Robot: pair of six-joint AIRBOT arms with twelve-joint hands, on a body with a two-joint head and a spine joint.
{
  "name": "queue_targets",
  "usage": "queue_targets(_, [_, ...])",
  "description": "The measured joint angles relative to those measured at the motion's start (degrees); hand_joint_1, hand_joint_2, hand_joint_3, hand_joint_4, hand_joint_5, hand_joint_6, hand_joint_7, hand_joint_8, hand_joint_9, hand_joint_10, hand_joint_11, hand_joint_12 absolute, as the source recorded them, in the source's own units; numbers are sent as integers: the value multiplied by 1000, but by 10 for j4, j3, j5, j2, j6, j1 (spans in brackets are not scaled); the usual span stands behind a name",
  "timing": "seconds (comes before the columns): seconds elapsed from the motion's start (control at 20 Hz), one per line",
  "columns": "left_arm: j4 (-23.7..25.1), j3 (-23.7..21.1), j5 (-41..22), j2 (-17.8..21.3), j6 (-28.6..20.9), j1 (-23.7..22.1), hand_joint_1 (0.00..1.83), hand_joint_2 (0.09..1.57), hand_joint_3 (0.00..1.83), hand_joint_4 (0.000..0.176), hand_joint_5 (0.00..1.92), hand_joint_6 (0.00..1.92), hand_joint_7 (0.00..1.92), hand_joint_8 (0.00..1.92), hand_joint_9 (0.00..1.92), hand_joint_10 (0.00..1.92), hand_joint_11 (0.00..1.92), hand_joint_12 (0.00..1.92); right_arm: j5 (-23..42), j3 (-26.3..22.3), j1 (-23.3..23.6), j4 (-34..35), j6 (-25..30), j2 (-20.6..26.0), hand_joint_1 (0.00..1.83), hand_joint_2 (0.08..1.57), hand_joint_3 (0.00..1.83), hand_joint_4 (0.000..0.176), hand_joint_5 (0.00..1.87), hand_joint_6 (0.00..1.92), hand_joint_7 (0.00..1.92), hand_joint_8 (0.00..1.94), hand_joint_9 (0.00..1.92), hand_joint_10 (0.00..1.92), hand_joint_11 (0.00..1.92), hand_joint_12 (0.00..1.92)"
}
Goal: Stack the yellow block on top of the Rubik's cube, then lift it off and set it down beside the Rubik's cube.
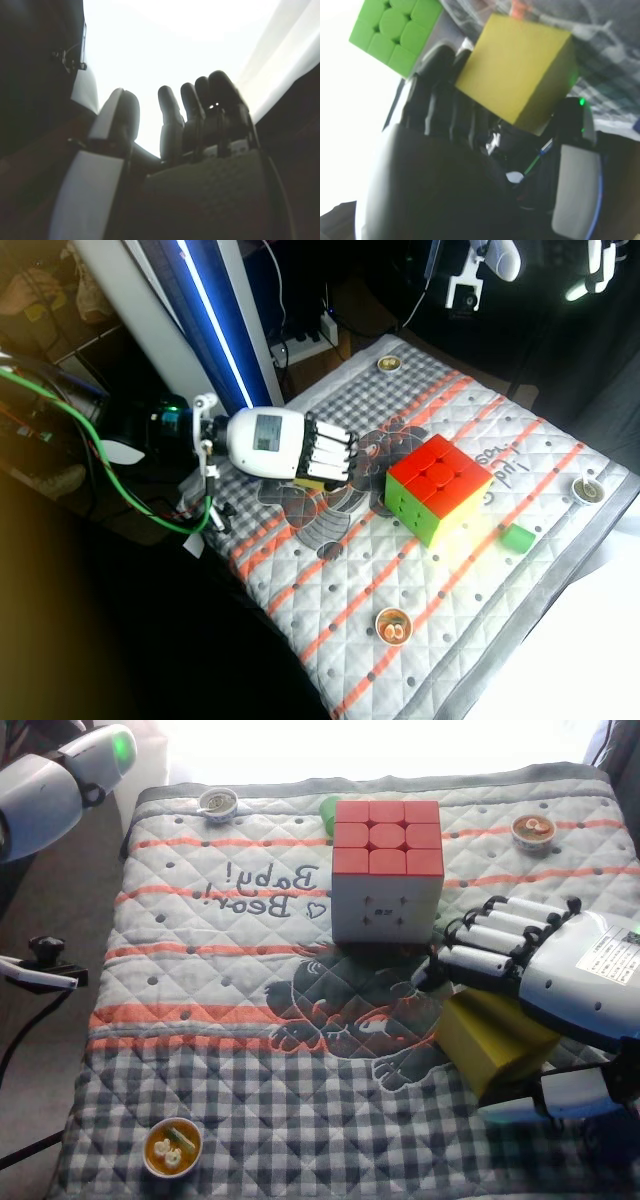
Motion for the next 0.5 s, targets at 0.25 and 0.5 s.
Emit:
queue_targets(0.25, [-2, -5, 5, 0, 0, 6, 901, 1325, 1, 0, 295, 628, 123, 793, 0, 1105, 0, 1825, 6, -12, 0, -4, 0, 17, 684, 850, 0, 0, 0, 1348, 0, 1614, 50, 1779, 74, 1916])
queue_targets(0.5, [10, -14, 21, 7, -5, 16, 676, 1423, 1, 151, 437, 1760, 295, 1024, 204, 1233, 84, 1740, 117, -36, -20, 42, -1, 59, 698, 1037, 64, 0, 197, 1590, 141, 1936, 234, 1920, 291, 1921])
